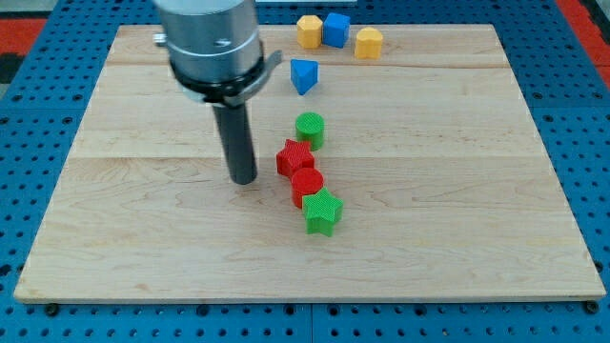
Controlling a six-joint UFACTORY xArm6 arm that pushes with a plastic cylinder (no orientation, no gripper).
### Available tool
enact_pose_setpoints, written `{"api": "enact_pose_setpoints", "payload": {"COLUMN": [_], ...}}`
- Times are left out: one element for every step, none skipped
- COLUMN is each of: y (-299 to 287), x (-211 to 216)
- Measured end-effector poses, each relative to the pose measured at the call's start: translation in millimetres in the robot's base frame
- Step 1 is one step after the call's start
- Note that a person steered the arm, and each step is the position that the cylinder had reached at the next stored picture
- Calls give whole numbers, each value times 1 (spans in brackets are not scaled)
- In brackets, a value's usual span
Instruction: Push the blue triangle above the green circle
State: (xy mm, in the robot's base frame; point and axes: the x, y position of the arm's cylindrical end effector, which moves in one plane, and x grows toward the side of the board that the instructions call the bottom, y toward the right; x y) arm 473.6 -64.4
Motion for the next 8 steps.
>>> {"api": "enact_pose_setpoints", "payload": {"y": [20, 37, 44, -11, -70, -51, -53, -22], "x": [-1, -1, -1, -1, -9, -83, -142, -201]}}
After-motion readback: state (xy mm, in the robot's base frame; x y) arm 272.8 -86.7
